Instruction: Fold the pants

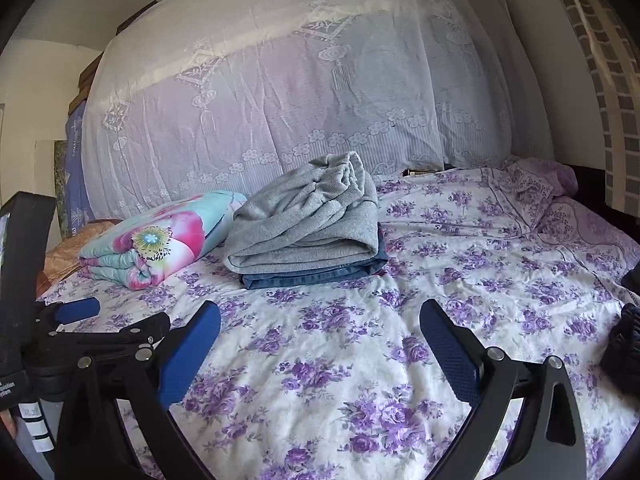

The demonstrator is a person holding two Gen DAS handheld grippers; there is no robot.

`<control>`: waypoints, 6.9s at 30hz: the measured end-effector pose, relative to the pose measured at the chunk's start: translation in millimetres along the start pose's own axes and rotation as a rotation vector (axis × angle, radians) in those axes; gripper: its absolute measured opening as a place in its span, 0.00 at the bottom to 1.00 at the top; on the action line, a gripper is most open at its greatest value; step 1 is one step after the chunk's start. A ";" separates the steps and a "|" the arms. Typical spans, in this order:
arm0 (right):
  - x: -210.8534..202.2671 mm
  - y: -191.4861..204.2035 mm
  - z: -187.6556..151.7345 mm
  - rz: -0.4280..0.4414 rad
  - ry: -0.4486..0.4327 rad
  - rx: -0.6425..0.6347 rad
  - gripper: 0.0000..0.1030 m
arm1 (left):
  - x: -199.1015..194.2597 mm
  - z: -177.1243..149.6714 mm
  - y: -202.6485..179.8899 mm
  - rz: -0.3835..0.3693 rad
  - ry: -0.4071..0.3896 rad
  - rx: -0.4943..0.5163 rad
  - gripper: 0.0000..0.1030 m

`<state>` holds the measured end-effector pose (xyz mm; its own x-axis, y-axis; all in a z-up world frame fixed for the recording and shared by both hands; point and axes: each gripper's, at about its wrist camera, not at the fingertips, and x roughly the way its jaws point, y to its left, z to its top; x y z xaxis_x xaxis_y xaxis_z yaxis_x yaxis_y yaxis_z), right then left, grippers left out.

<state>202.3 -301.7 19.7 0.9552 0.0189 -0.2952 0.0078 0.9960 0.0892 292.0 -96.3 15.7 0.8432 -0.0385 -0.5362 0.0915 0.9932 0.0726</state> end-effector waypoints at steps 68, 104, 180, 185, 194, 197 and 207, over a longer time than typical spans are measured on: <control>333.0 -31.2 144.5 -0.206 0.401 0.058 0.97 | 83.6 -42.4 53.1 -0.006 0.383 -0.024 0.96; 401.8 -95.2 179.4 -0.246 0.459 0.277 0.97 | 272.7 221.3 -34.7 0.118 0.246 -0.007 0.96; 16.3 16.0 19.4 0.064 -0.056 -0.013 0.97 | -8.4 15.5 22.4 0.092 -0.034 -0.030 0.96; 0.8 30.8 20.5 0.054 -0.074 -0.083 0.97 | -16.9 14.8 20.3 0.049 -0.035 -0.037 0.96; -7.5 18.8 13.0 0.030 -0.052 -0.059 0.97 | -21.9 13.7 19.8 0.045 -0.042 -0.042 0.96; -10.6 16.8 14.3 0.039 -0.069 -0.044 0.97 | -21.7 13.0 17.6 0.043 -0.040 -0.034 0.96; -5.0 23.4 8.5 0.033 -0.051 -0.083 0.97 | -19.3 10.6 13.1 0.034 -0.025 -0.023 0.96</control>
<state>200.2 -279.3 31.4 0.9683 0.0499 -0.2446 -0.0470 0.9987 0.0180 282.5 -83.7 35.9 0.8584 -0.0074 -0.5129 0.0506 0.9962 0.0703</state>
